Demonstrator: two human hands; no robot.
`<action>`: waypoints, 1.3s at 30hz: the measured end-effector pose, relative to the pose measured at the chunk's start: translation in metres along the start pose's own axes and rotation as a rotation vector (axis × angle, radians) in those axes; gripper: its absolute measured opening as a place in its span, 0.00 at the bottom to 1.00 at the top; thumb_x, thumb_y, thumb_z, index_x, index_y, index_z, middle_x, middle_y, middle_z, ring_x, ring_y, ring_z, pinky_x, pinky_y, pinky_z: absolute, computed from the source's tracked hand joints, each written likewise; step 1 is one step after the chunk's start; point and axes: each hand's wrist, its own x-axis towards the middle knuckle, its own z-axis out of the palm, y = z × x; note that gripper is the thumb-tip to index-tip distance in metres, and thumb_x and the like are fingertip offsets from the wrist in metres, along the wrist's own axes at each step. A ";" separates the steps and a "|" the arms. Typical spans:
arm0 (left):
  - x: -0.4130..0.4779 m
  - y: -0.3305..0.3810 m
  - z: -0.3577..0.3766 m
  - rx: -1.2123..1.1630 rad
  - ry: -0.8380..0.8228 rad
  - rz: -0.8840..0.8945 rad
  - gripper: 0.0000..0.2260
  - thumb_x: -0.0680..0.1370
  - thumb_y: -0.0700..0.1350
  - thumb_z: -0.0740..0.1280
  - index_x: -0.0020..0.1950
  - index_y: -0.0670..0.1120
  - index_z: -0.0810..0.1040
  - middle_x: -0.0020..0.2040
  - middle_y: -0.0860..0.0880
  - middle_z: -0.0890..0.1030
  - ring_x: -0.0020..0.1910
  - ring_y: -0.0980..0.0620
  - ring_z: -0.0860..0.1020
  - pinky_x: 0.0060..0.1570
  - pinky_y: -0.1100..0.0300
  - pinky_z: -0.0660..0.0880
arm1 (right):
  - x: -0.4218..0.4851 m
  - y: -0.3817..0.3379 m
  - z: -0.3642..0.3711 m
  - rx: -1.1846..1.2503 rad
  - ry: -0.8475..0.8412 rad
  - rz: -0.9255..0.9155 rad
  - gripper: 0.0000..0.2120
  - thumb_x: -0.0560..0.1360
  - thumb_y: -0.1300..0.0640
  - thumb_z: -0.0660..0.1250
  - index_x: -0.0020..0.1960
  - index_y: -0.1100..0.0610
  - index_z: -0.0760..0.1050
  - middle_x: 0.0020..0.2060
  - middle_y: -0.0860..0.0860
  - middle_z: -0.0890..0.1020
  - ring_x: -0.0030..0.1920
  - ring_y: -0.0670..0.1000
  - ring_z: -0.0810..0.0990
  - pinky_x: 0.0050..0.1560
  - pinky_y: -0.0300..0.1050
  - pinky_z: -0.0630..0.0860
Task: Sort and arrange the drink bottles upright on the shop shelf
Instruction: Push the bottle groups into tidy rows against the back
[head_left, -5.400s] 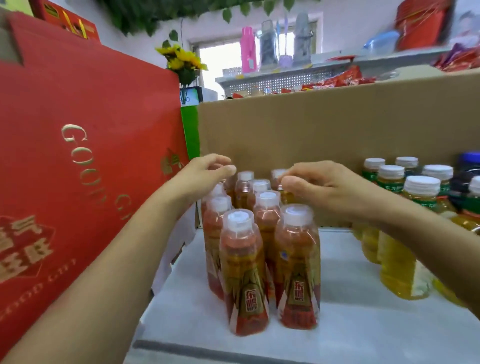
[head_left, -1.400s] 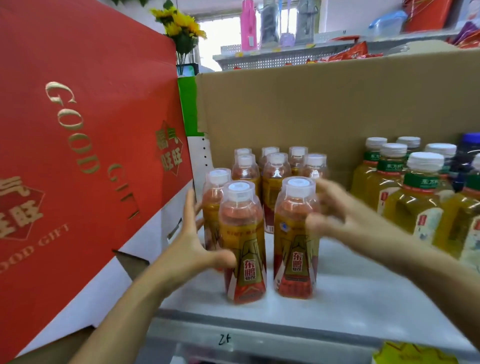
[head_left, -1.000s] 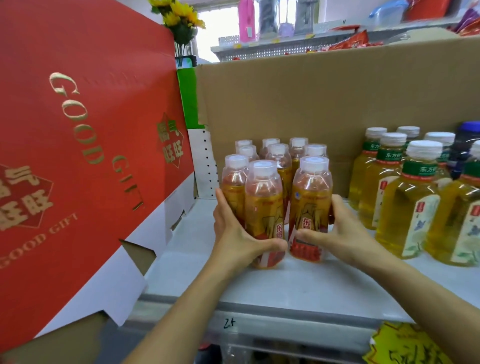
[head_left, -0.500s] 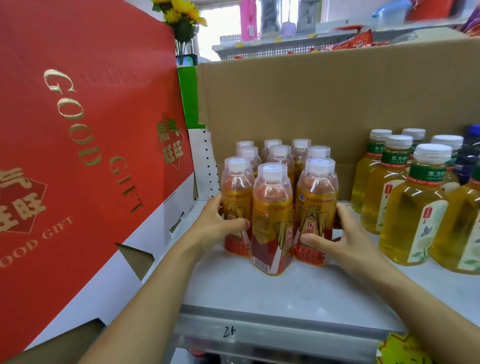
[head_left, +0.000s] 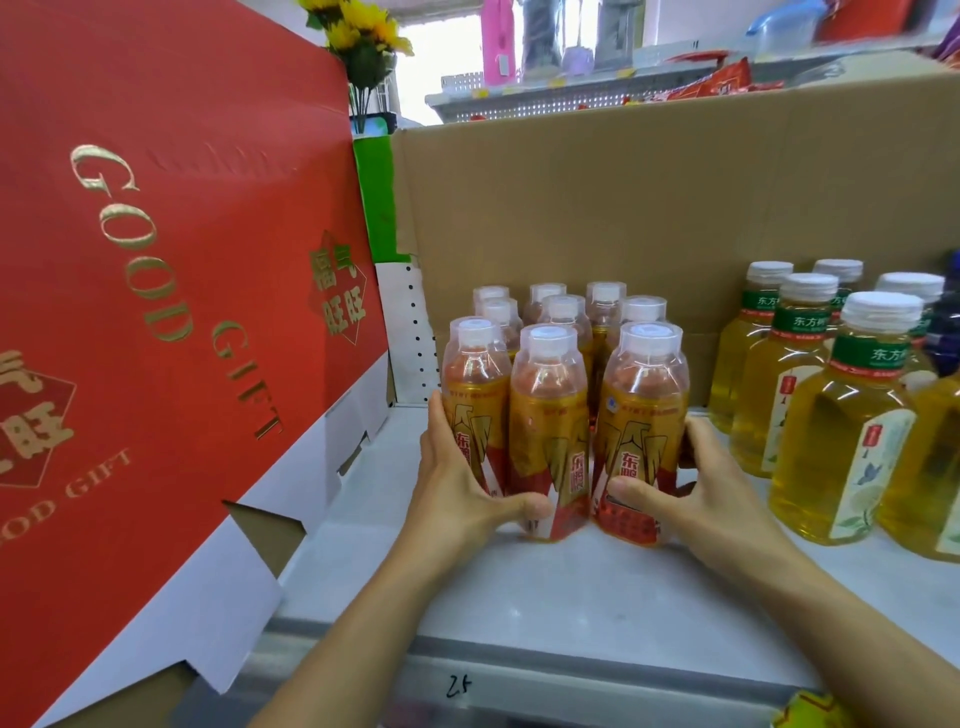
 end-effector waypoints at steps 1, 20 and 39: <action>0.003 -0.004 0.000 0.003 0.030 0.009 0.60 0.57 0.62 0.83 0.78 0.62 0.46 0.74 0.56 0.65 0.73 0.52 0.67 0.70 0.46 0.69 | 0.000 0.000 0.000 0.001 -0.005 0.003 0.34 0.60 0.34 0.70 0.63 0.40 0.63 0.51 0.32 0.74 0.50 0.33 0.75 0.39 0.29 0.73; 0.007 -0.013 0.003 -0.164 0.003 -0.106 0.36 0.69 0.52 0.80 0.70 0.58 0.63 0.67 0.54 0.71 0.61 0.56 0.74 0.51 0.64 0.70 | 0.006 0.008 -0.009 0.071 -0.008 0.026 0.33 0.67 0.39 0.71 0.69 0.44 0.65 0.58 0.37 0.76 0.57 0.40 0.76 0.52 0.36 0.74; 0.095 0.012 -0.045 -0.516 -0.189 -0.378 0.29 0.74 0.71 0.55 0.57 0.55 0.85 0.54 0.43 0.85 0.53 0.44 0.85 0.49 0.47 0.82 | 0.111 -0.024 -0.042 0.214 -0.248 0.423 0.13 0.79 0.44 0.65 0.47 0.51 0.85 0.42 0.52 0.87 0.41 0.50 0.87 0.34 0.43 0.82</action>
